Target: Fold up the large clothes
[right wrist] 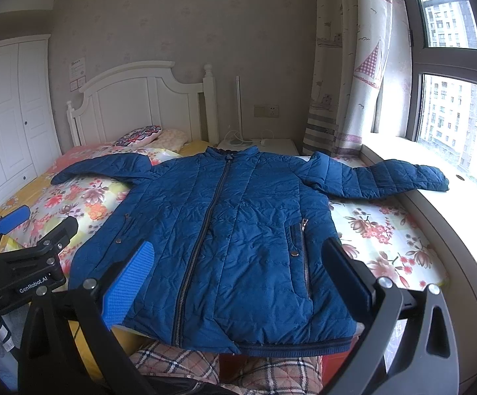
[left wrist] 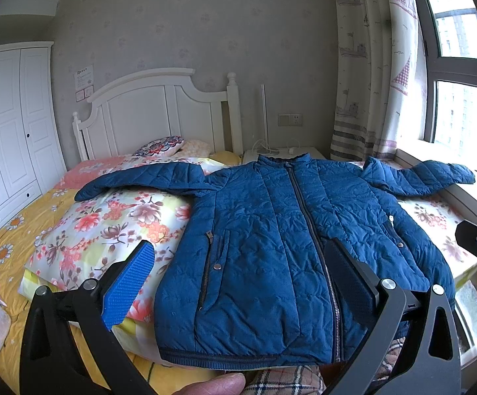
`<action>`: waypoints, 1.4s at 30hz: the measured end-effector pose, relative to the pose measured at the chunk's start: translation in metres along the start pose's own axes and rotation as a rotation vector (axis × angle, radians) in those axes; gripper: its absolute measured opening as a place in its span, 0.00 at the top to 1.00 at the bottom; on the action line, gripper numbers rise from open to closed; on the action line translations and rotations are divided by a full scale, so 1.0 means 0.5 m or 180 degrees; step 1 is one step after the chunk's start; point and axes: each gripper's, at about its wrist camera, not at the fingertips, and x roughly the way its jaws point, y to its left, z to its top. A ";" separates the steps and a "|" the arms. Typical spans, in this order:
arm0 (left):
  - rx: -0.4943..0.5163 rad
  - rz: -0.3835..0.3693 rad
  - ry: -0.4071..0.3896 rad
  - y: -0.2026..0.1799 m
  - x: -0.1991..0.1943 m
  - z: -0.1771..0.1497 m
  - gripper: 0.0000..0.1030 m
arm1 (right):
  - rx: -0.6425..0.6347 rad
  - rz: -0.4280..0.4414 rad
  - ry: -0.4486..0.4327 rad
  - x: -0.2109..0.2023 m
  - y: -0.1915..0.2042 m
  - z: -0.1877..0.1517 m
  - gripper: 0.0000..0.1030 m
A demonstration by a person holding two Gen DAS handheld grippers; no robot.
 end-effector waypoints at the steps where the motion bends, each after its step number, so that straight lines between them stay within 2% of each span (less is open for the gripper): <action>1: 0.0000 0.0001 -0.0001 0.000 0.000 0.001 0.04 | -0.0001 0.0001 0.0000 0.000 0.001 -0.001 0.02; 22: 0.0006 0.0004 0.0030 0.000 0.003 -0.010 0.04 | -0.0005 0.0007 0.0014 0.003 0.003 -0.003 0.02; 32: 0.0059 -0.0005 0.0218 -0.015 0.048 -0.022 0.04 | 0.0006 0.0026 0.0165 0.043 0.000 -0.019 0.02; 34: 0.0097 -0.0037 0.0278 -0.023 0.080 -0.020 0.04 | -0.0015 0.0145 0.0130 0.069 -0.003 -0.025 0.02; 36: 0.0138 -0.0144 0.0441 -0.034 0.144 -0.016 0.04 | -0.0112 0.0274 0.0071 0.108 -0.009 -0.030 0.02; 38: 0.0137 -0.0098 0.0652 -0.045 0.234 -0.013 0.04 | -0.0187 0.0183 0.0238 0.182 -0.021 -0.037 0.02; 40: 0.0145 -0.0038 0.0824 -0.057 0.325 -0.009 0.04 | -0.0077 0.0116 0.0485 0.257 -0.051 -0.041 0.02; 42: 0.0127 -0.0030 0.1018 -0.066 0.413 -0.003 0.04 | 0.0090 0.0035 0.0621 0.318 -0.087 -0.041 0.02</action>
